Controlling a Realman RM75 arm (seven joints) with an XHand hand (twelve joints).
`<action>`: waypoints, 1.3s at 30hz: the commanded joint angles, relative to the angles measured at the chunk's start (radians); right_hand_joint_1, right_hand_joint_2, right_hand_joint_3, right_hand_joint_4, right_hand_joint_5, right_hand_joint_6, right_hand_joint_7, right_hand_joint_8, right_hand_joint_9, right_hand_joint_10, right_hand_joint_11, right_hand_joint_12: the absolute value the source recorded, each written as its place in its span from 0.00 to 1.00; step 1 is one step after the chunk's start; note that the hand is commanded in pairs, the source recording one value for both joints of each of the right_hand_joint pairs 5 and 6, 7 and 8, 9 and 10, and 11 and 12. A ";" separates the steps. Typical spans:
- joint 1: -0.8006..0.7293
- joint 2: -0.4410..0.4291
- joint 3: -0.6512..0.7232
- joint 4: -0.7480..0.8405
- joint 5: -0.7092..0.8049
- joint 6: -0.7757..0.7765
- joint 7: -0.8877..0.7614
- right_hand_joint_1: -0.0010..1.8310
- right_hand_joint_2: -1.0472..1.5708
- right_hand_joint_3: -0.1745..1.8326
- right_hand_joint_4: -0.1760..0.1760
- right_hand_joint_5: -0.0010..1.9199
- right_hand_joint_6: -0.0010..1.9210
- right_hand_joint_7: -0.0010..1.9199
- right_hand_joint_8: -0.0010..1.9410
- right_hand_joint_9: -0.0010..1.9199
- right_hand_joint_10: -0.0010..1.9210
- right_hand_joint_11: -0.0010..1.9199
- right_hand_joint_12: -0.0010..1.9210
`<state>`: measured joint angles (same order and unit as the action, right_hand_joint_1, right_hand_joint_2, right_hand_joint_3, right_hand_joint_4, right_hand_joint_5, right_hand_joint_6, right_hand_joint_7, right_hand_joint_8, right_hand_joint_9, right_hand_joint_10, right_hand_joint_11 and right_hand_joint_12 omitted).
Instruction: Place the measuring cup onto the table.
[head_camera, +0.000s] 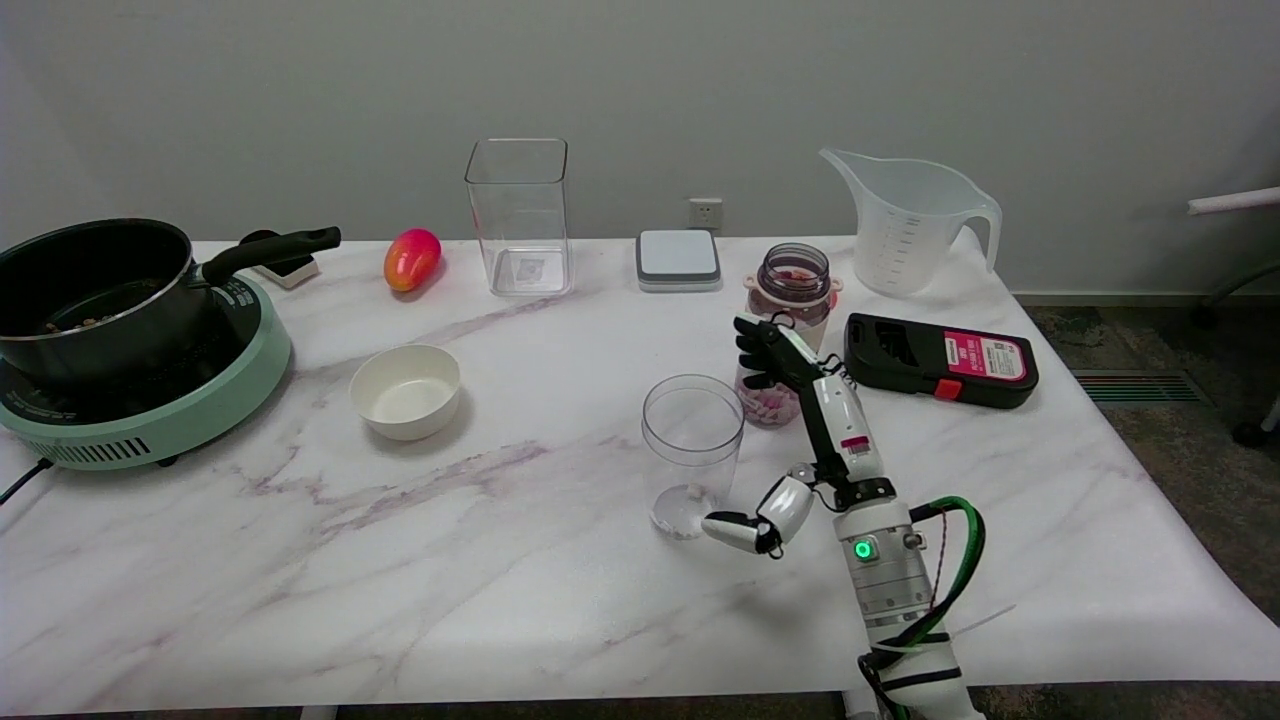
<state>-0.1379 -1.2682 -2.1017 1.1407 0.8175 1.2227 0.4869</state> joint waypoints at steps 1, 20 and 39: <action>-0.038 0.038 0.014 0.036 0.038 0.011 -0.010 0.68 0.10 0.68 0.50 0.17 0.17 0.24 0.24 0.30 0.30 0.37 0.37; -0.124 0.029 0.016 0.039 0.119 0.153 -0.042 0.68 0.13 0.60 0.50 0.16 0.16 0.25 0.25 0.31 0.31 0.36 0.36; -0.206 0.090 0.054 0.156 0.408 0.514 -0.314 0.69 0.29 0.52 0.50 0.25 0.25 0.60 0.59 0.67 0.67 0.69 0.69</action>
<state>-0.2731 -1.2313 -2.0864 1.1855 0.9925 1.4481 0.4128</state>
